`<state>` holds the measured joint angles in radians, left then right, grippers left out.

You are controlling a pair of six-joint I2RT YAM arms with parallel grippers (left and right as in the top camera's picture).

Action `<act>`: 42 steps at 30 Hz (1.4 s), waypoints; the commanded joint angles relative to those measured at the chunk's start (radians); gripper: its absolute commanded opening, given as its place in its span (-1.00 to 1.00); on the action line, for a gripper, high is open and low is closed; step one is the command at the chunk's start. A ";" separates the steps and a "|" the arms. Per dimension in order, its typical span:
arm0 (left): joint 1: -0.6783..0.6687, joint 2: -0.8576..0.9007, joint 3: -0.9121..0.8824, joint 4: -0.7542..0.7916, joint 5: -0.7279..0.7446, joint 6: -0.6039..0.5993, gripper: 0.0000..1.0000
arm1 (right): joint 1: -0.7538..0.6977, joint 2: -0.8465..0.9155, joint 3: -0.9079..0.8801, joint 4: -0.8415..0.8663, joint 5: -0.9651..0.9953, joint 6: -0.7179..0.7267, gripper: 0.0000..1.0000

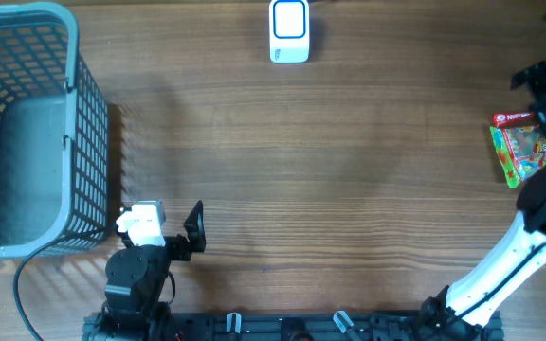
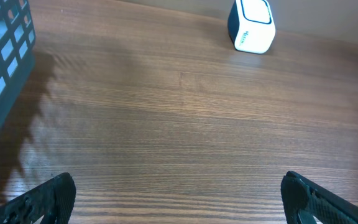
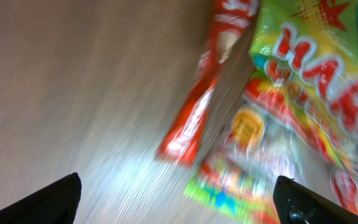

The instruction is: Scan the item barcode

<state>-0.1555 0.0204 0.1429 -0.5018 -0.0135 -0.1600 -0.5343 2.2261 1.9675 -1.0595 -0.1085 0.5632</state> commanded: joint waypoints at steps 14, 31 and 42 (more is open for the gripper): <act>0.002 -0.005 -0.003 0.003 -0.003 -0.005 1.00 | 0.270 -1.106 0.018 -0.113 -0.030 -0.115 0.99; 0.002 -0.005 -0.003 0.003 -0.003 -0.005 1.00 | 0.323 -1.652 -0.497 0.248 0.034 -0.090 0.99; 0.002 -0.005 -0.003 0.003 -0.003 -0.005 1.00 | 0.473 -2.203 -1.392 0.917 0.034 -0.090 1.00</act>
<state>-0.1551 0.0204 0.1429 -0.5030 -0.0135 -0.1596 -0.0807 0.1017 0.6823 -0.2005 -0.0845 0.4706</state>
